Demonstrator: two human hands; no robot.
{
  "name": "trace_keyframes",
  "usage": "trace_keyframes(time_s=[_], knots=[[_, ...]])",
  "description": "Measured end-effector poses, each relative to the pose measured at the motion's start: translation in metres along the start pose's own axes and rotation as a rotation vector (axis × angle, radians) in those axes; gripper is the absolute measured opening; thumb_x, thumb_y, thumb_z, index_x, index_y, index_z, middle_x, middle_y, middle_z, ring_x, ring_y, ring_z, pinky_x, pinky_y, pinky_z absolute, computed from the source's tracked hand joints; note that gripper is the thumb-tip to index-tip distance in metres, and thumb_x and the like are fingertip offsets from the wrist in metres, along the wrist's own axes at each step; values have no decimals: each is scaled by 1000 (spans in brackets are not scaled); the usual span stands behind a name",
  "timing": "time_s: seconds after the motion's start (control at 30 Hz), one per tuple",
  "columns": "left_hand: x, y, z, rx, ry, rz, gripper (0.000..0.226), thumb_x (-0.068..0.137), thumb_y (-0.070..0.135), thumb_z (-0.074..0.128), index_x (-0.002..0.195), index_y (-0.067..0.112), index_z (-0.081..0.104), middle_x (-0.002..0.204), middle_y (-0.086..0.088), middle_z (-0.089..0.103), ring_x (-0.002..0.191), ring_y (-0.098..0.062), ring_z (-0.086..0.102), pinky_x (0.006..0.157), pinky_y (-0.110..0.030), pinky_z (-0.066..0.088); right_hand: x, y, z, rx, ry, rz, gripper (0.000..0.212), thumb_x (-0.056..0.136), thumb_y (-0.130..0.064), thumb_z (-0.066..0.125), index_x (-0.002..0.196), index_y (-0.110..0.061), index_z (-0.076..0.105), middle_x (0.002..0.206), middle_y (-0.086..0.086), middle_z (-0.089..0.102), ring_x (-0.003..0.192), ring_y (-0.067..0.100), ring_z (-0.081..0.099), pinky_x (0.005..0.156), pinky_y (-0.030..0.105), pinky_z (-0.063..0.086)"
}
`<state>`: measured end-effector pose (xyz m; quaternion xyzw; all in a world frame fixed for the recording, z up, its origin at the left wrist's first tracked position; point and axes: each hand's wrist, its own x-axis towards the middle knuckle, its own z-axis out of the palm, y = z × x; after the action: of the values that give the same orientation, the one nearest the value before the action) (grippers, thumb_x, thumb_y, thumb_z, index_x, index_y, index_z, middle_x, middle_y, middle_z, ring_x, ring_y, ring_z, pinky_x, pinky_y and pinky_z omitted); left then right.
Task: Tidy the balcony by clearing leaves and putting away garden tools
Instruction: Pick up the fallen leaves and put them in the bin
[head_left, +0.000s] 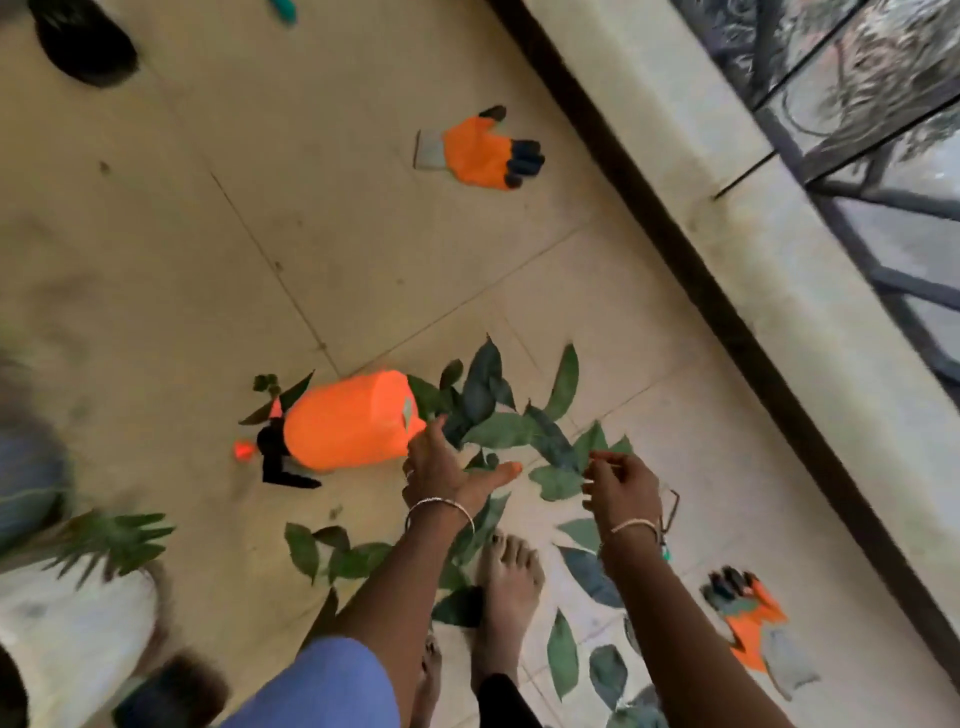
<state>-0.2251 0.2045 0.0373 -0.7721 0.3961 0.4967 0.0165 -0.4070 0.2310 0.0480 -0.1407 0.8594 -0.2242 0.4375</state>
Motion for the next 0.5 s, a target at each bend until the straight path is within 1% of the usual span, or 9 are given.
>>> trace_keyframes(time_s=[0.03,0.07,0.13,0.2,0.23,0.3,0.37,0.4,0.5], knots=[[21,-8,12,50,-11,29,126,50,70,81,150,31,16,158,-5,14,143,-32,22,113,-49,29,16,10,10,-35,14,-39,11,85,-14,59,86,-22,66,81,6,70,76,27,67,76,49,58],[37,-14,23,111,-25,54,128,49,74,79,150,34,12,159,-5,10,144,-31,19,114,-48,29,29,18,17,-58,30,-75,11,83,-15,61,86,-24,64,82,5,70,77,26,67,78,49,57],[68,-27,45,220,-32,117,130,46,81,73,149,41,4,159,-6,4,146,-31,15,113,-49,28,57,34,33,-100,75,-137,14,82,-16,65,94,-23,63,86,3,69,78,22,65,79,46,57],[93,-38,63,309,22,192,133,44,87,67,149,46,-2,159,-5,0,145,-34,12,112,-51,27,81,44,46,-133,93,-194,27,79,-19,69,104,-25,60,92,1,67,80,19,64,79,45,57],[104,-42,70,364,65,233,133,43,90,63,149,47,-4,159,-5,-1,145,-35,12,111,-52,27,93,49,51,-153,76,-228,36,77,-21,72,110,-26,58,97,1,65,83,19,63,80,45,56],[125,-47,80,481,159,321,132,43,95,56,150,48,-6,160,-7,0,143,-37,14,108,-53,30,114,56,62,-227,23,-317,59,72,-25,79,124,-22,52,111,5,58,99,24,59,86,45,52],[142,-54,88,556,230,381,129,43,99,47,150,49,-4,160,-9,0,142,-40,14,105,-57,32,131,61,70,-362,-9,-405,81,65,-31,83,135,-22,44,126,9,51,114,28,51,94,47,47],[148,-56,92,588,258,397,126,43,101,42,150,50,-2,160,-9,1,142,-40,14,103,-59,31,136,60,73,-430,-17,-436,89,63,-35,84,139,-23,40,132,9,47,118,30,47,97,49,45],[167,-68,104,659,361,429,114,49,103,32,148,49,17,157,-9,15,138,-40,20,99,-60,32,152,66,80,-525,-28,-494,107,55,-48,82,146,-31,28,141,6,35,123,33,39,99,53,41]])
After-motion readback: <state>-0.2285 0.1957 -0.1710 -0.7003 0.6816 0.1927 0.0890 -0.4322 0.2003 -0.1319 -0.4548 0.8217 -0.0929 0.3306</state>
